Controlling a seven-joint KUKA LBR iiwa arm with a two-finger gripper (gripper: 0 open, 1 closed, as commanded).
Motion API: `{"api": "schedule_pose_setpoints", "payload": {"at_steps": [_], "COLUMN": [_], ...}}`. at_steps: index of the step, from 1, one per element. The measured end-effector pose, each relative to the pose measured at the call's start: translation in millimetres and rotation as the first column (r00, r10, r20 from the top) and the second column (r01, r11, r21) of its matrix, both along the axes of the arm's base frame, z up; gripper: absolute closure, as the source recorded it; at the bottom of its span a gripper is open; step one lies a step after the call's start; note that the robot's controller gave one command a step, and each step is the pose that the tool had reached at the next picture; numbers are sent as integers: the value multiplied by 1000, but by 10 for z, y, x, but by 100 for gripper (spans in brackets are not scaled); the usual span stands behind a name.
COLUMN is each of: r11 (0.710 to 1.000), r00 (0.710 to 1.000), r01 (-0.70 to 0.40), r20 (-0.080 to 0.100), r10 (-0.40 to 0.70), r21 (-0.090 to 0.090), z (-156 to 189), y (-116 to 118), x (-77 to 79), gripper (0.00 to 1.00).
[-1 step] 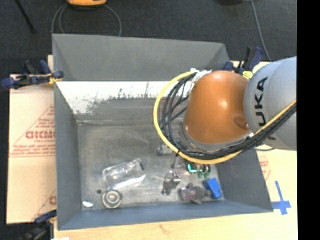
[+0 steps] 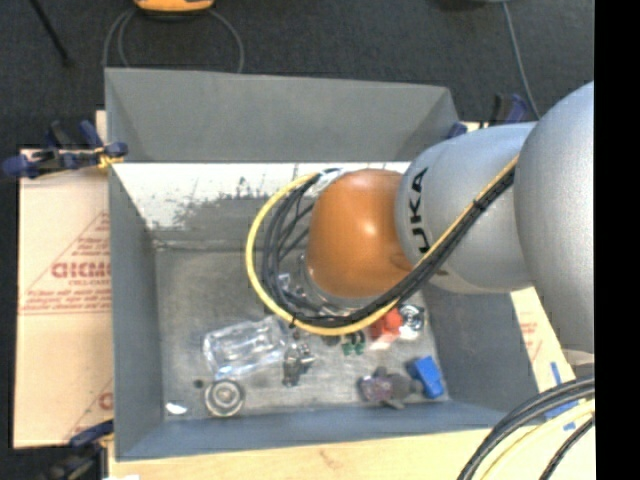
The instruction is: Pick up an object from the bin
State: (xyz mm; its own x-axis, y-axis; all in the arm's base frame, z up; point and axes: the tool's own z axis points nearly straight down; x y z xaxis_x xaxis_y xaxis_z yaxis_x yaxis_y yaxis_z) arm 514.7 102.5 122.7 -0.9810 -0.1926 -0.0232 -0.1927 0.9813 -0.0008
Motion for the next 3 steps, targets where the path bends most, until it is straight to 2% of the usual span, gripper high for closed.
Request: {"api": "schedule_pose_setpoints", "payload": {"at_steps": [1,2,3], "r11": [998,998,995], "r00": [998,998,994], "r01": [64,65,-104], "r20": [-15,-11,-15], "r10": [-64,-65,104], "r21": [-3,0,-4], "z": [-402,-387,1123], "y": [192,193,51], "x": [-23,-15,-23], "gripper": [0,100,100]}}
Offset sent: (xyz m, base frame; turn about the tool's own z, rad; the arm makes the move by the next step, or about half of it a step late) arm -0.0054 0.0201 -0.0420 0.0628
